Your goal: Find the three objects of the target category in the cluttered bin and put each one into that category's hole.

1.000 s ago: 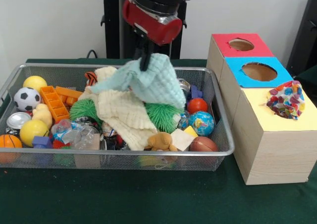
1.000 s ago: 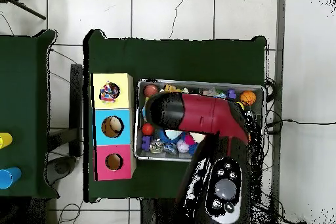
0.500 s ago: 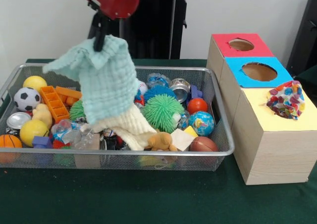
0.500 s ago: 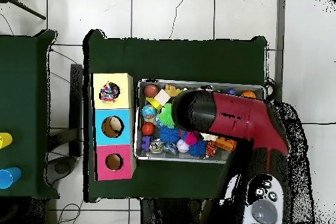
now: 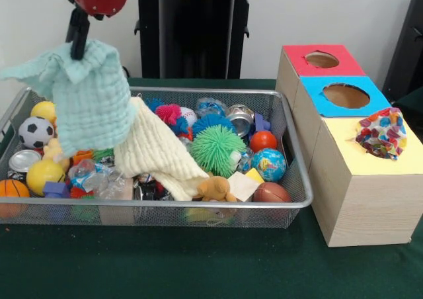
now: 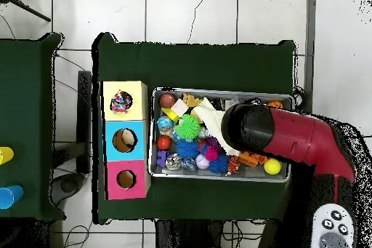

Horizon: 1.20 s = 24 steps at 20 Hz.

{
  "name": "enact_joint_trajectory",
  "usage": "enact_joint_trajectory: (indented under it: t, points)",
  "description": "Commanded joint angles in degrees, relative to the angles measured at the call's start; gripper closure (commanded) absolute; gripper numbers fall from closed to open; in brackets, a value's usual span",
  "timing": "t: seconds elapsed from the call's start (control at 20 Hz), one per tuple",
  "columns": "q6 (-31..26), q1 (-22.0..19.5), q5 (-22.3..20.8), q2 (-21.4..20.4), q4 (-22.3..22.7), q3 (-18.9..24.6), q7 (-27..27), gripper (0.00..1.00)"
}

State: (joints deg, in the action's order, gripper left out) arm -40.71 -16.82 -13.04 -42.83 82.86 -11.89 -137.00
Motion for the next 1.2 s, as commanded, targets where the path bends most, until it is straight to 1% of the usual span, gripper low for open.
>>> enact_joint_trajectory:
  t: [0.05, 0.2, 0.25, 0.4, 0.55, 0.65, 0.7, 0.8, 0.95, 1.1, 1.2]
  points:
    - [4.41, -3.31, -1.44, 4.27, 7.36, 10.04, 8.93, 1.0]
    - [3.95, -3.63, -2.33, 4.8, 7.13, 10.63, 8.44, 1.0]
    - [3.46, -3.7, -2.57, 5.0, 6.95, 10.65, 7.44, 0.0]
    - [2.32, -4.1, -1.8, 5.3, 6.99, 10.99, 7.24, 0.0]
    - [3.59, -5.39, -1.13, 5.8, 7.66, 12.56, 6.98, 0.0]
    - [3.79, -6.2, 0.04, 5.81, 8.7, 13.74, 6.23, 0.0]
    - [3.71, -5.96, -0.14, 5.62, 8.88, 13.66, 5.81, 0.0]
    - [2.67, -5.38, 0.47, 3.87, 10.03, 14.09, 5.11, 0.0]
    - [-0.5, -3.94, 2.84, 0.11, 12.83, 15.09, 3.43, 0.0]
    - [-1.16, -2.97, 4.55, -1.04, 14.81, 16.1, 1.66, 0.0]
    - [0.11, -2.38, 5.41, -0.69, 15.83, 16.65, 0.05, 0.0]
